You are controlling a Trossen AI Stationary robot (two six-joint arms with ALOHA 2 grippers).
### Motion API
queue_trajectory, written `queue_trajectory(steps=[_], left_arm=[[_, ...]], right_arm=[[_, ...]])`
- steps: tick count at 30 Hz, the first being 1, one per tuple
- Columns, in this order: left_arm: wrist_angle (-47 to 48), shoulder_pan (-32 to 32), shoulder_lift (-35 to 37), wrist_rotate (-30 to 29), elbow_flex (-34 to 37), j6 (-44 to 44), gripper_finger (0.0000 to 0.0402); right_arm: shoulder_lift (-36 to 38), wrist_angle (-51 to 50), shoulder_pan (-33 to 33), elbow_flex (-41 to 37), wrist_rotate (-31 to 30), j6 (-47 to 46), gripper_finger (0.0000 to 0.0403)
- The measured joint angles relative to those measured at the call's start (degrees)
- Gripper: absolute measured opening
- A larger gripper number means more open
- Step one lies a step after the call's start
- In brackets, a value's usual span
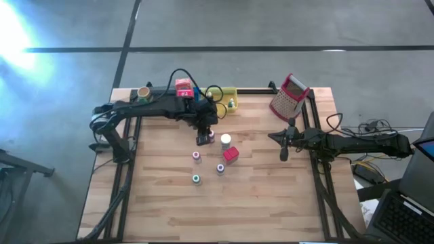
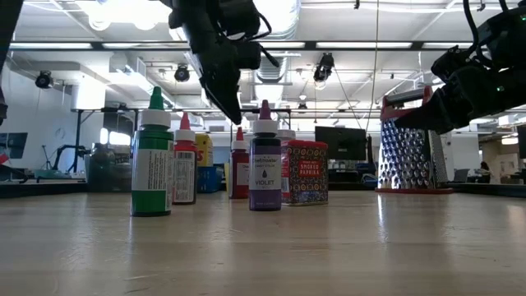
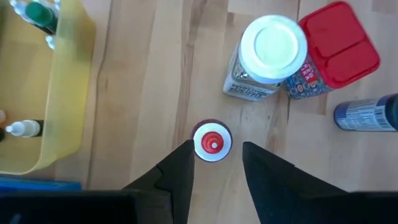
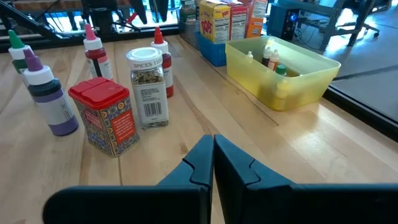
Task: Pick & Place Kitchen Items
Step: Put the red food coloring bottle into the yellow bin
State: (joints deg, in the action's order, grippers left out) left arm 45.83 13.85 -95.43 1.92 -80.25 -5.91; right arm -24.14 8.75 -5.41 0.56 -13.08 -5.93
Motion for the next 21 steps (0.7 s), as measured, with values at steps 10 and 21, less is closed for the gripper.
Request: queue_trajectory(steps=[10, 21], left_arm=[[-0.4, 0.0, -2.8, 0.2, 0.0, 0.1, 0.0156], [-1.2, 0.0, -3.1, 0.2, 0.3, 0.6, 0.0210]], right_arm=[[0.0, 0.0, 0.0, 0.0, 0.0, 0.0, 0.0008], [0.0, 0.0, 0.0, 0.0, 0.0, 0.0, 0.0008]])
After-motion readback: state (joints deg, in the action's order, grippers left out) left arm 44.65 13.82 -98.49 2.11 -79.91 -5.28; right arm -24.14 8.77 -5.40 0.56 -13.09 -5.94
